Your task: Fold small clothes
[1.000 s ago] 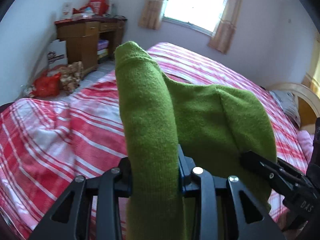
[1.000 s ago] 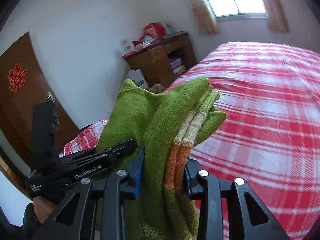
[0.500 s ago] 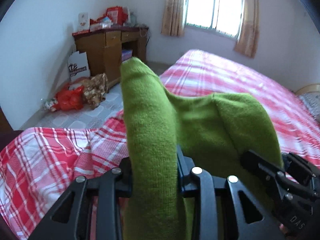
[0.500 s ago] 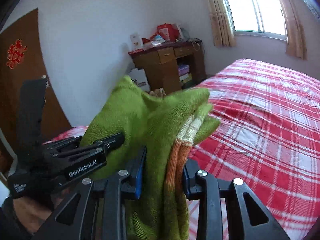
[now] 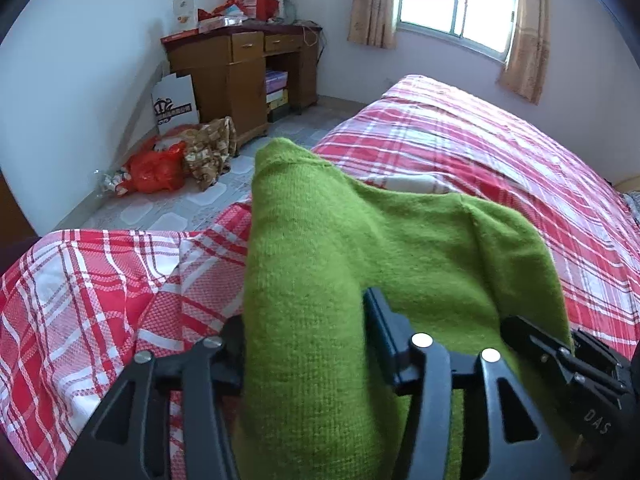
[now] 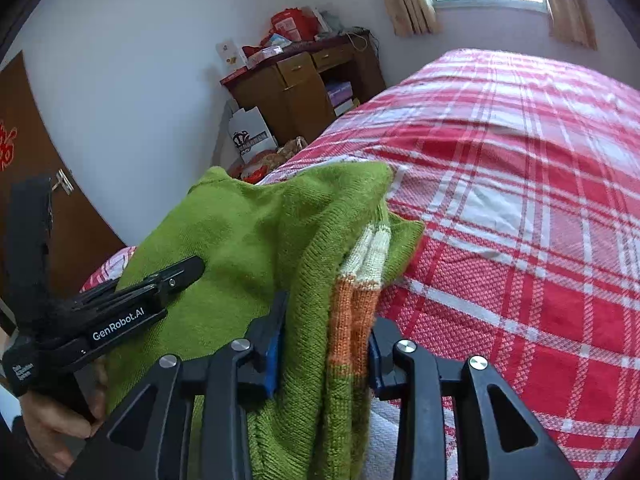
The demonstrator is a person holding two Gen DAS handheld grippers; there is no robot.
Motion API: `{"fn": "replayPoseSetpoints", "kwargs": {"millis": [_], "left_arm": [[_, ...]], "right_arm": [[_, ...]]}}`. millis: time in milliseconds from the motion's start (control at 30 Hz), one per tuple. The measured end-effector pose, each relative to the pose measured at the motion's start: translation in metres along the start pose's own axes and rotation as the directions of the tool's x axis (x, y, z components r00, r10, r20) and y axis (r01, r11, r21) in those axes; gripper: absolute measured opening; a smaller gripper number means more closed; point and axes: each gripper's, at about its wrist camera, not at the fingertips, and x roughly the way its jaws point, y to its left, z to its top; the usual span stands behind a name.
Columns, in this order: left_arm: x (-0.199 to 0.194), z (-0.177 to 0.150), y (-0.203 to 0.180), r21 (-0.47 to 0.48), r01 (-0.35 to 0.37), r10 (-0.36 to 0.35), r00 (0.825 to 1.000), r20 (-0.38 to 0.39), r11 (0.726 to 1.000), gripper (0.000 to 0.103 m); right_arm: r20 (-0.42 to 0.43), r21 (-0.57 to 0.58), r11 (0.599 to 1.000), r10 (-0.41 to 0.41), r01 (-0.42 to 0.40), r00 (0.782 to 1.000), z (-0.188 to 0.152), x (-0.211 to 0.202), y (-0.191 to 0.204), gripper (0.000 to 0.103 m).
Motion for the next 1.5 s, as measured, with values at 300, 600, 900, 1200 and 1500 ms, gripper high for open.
{"fn": "replayPoseSetpoints", "kwargs": {"millis": [300, 600, 900, 1200, 1500], "left_arm": [[0.000, 0.000, 0.004, 0.000, -0.062, 0.062, 0.998, -0.003, 0.998, 0.076], [-0.001, -0.001, -0.004, 0.030, -0.114, 0.114, 0.993, 0.016, 0.993, 0.078], [0.001, -0.001, -0.007, 0.037, -0.136, 0.135, 0.991, 0.017, 0.990, 0.079], [-0.012, -0.008, -0.001, 0.027, -0.098, 0.098, 0.995, 0.013, 0.995, 0.079], [-0.082, -0.054, -0.018, 0.115, -0.123, 0.118, 0.991, 0.057, 0.986, 0.079]], "right_arm": [[0.149, 0.079, 0.996, -0.048, 0.036, 0.988, -0.015, -0.054, -0.003, 0.047], [0.172, -0.123, 0.984, -0.108, 0.130, 0.979, -0.041, -0.084, 0.049, 0.028], [0.058, -0.119, 0.975, -0.184, 0.190, 0.981, -0.046, -0.041, 0.043, 0.028], [0.061, -0.094, 0.979, -0.177, 0.183, 0.982, -0.042, -0.034, 0.039, 0.030], [0.073, -0.102, 0.976, -0.184, 0.191, 0.980, -0.044, -0.036, 0.041, 0.031]]}}
